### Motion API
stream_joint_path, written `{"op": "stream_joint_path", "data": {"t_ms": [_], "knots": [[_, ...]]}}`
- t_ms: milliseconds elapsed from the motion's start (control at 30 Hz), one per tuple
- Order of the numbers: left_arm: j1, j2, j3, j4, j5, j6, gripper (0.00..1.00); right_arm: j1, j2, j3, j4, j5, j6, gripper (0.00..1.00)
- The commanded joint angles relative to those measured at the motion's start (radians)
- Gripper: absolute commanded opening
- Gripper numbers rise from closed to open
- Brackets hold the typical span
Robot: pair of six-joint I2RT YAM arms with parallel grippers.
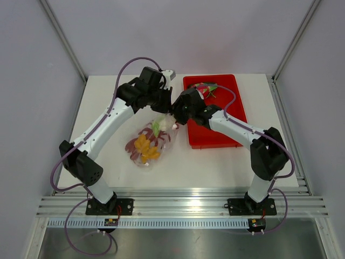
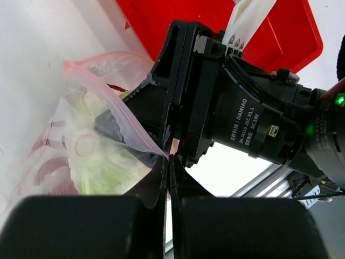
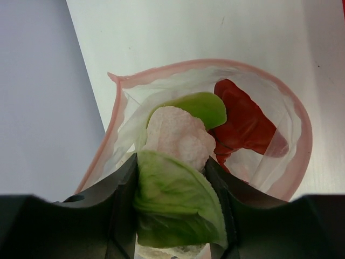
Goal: Place the food in the zip-top bag and seal the zipper
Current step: Place the fake vegetable in the zipper food storage bag.
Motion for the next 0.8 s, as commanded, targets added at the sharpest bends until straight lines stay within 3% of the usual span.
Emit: {"op": "stream_joint_path", "data": {"t_ms": [0, 233, 767], "knots": [[0.007, -0.021, 0.060, 0.080, 0.069, -0.023, 0.00, 0.021, -0.036, 0.033, 0.022, -0.054, -0.083, 0.53], [0.059, -0.033, 0.051, 0.097, 0.112, -0.032, 0.00, 0.023, -0.150, 0.008, -0.059, -0.123, -0.223, 0.81], [0.098, -0.046, 0.080, 0.123, 0.166, -0.041, 0.00, 0.021, -0.349, 0.053, -0.222, -0.012, -0.355, 0.81]]}}
